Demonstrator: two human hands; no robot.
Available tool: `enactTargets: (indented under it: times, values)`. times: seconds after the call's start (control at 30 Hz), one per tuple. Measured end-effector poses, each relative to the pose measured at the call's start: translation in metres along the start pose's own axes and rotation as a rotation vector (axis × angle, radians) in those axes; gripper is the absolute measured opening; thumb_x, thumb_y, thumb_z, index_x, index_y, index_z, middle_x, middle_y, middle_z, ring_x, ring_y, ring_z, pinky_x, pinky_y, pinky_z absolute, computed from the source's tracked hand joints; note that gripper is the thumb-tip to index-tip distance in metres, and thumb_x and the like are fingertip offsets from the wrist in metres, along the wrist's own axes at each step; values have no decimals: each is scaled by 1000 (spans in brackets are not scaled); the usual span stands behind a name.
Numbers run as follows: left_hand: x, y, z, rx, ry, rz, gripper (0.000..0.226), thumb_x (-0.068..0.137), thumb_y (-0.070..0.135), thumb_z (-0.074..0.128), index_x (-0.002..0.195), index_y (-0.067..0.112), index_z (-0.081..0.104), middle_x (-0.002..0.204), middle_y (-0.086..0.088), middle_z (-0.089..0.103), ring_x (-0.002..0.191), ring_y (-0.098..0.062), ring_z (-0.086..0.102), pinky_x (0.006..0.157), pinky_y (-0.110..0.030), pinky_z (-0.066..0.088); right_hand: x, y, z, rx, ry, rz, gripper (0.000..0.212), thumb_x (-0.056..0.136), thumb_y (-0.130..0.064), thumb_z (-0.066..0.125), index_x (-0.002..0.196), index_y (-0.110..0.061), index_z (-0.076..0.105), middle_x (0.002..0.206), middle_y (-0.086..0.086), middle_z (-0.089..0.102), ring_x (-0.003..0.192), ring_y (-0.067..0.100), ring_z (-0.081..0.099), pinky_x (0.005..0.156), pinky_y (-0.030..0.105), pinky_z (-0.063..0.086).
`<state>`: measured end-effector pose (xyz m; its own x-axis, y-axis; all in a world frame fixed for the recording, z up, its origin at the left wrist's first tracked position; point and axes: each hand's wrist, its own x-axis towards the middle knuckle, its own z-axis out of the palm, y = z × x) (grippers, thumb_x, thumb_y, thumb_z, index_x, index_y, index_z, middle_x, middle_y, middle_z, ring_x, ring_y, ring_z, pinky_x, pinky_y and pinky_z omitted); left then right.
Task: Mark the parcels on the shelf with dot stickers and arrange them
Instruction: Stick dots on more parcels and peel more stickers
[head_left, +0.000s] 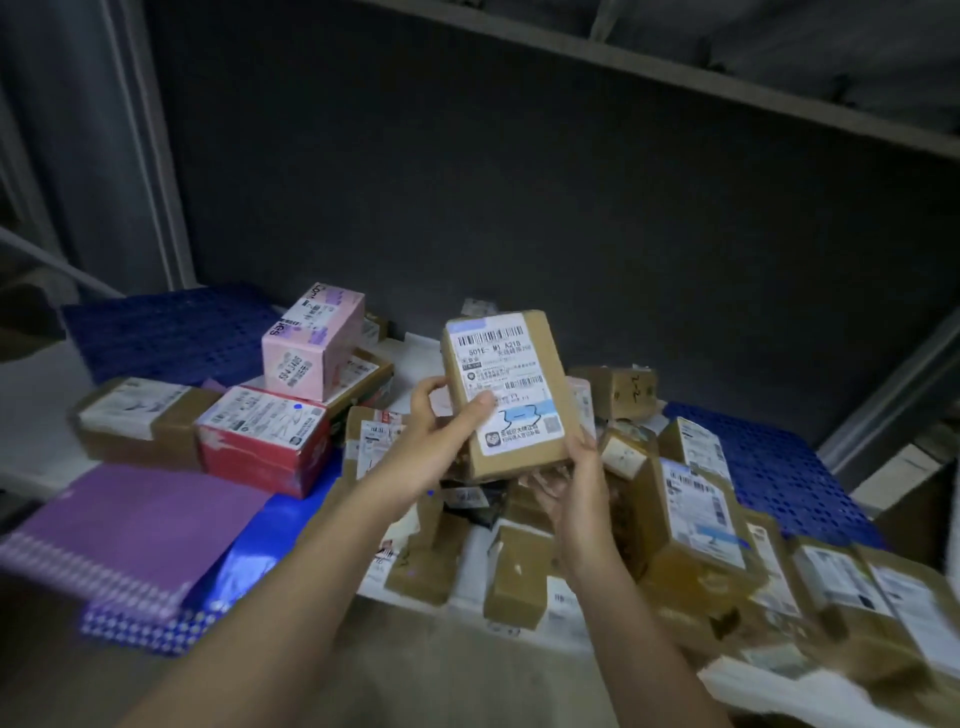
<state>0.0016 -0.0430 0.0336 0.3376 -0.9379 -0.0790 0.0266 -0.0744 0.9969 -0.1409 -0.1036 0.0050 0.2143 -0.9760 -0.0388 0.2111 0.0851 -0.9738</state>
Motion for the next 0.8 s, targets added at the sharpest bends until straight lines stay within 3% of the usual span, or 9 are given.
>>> enactTargets:
  times: [0.1,0.2,0.33,0.4,0.53,0.63,0.8]
  values:
    - [-17,-4,2,7,6,-33,54,85,56,54,128,36,27,99,8,68,87,-4,65,66,-21,47,-27,5,-11,-103,-40,-8,24,98,-35,46,119,-45,50,127,-5,60,117,15,56,96,41,49]
    - [-28,-11,5,26,1,-56,64,84,62,50,136,33,26,112,4,65,95,-8,63,72,-24,46,-52,8,-24,-103,-76,-7,22,96,-40,49,114,-50,49,123,-13,59,112,7,57,92,34,50]
    - [-37,-36,18,113,-48,-130,60,83,67,47,125,28,29,119,2,60,99,-12,61,89,-36,50,-77,31,-49,-216,49,-26,36,92,-48,49,127,-39,51,123,-11,60,113,7,58,94,32,49]
    - [-40,-50,29,172,-75,-162,56,84,67,44,124,29,33,120,1,59,98,-14,62,93,-43,50,-85,41,-59,-271,104,-43,36,97,-42,45,130,-30,51,122,-6,61,111,10,58,89,29,50]
    - [-44,-64,55,275,-131,-190,58,92,61,37,136,25,34,130,4,53,100,-12,55,82,-30,46,-87,47,-73,-377,205,-38,29,102,-31,37,129,-23,46,107,-13,57,97,0,55,71,11,42]
    - [-37,-71,70,340,-134,-168,58,93,62,35,138,25,37,133,3,53,109,-16,54,88,-31,40,-79,49,-79,-504,263,-65,34,103,-33,35,133,-20,42,115,-6,53,109,11,54,81,19,42]
    - [-26,-72,79,420,-154,-137,56,96,59,28,136,25,47,135,-1,54,122,-22,50,104,-39,39,-70,47,-88,-745,292,-187,45,101,-37,36,142,-17,36,132,-1,41,116,11,43,92,29,39]
